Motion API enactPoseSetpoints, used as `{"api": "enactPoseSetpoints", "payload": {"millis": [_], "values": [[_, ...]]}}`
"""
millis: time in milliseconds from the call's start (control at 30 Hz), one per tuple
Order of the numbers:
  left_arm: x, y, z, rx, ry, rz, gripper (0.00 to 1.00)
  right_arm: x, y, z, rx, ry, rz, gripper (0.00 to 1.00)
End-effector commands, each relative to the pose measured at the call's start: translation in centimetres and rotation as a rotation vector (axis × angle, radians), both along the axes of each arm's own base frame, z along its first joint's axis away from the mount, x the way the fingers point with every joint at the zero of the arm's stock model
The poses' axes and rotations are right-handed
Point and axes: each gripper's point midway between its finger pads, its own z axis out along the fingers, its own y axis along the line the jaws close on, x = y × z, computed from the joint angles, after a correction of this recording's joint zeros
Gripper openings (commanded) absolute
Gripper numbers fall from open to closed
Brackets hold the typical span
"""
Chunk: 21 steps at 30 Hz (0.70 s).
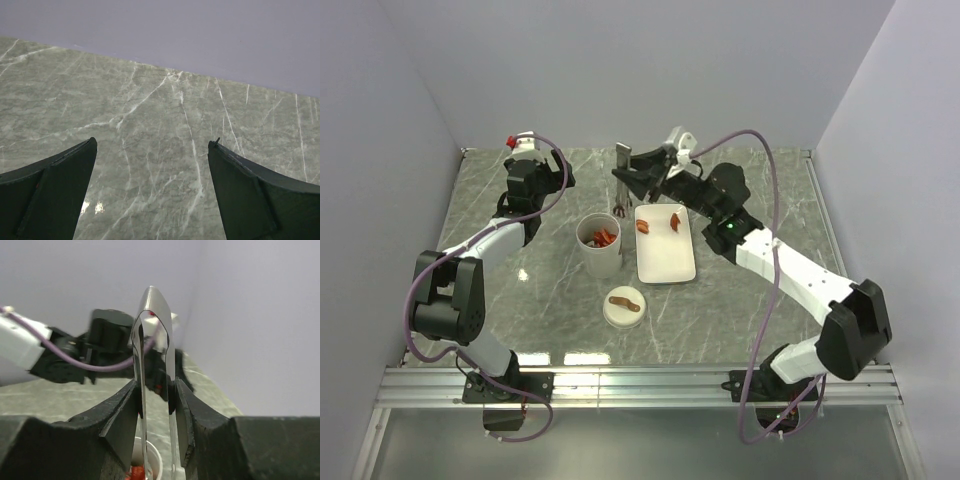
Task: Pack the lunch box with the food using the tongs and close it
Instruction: Pick up the food using the clamp
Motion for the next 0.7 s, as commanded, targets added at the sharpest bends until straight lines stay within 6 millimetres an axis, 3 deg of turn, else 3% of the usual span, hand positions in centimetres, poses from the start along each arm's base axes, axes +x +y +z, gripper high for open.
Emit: {"api": "enactPoseSetpoints", "payload": {"millis": [0,167,400,667], "values": [[0.7,0.2,2.4,-0.013,-0.064,0.013,1.0,1.5,-3.4,2.8,0.099,-0.051,-0.172,0.4],[0.7,0.2,2.5,-0.015,-0.065,0.011,0.99,3.7,-4.4,0.4,0.114,0.015,-0.291,0.4],[0.7,0.2,2.4,-0.015,-0.062,0.011,1.0,8.8,-7.4,-2.4,0.239,0.175,-0.536,0.4],[0.8,0.2,2.3,-0.014,-0.061,0.013,0.99,12.6,-8.2,-6.8,0.261,0.297,-0.695,0.4]]}}
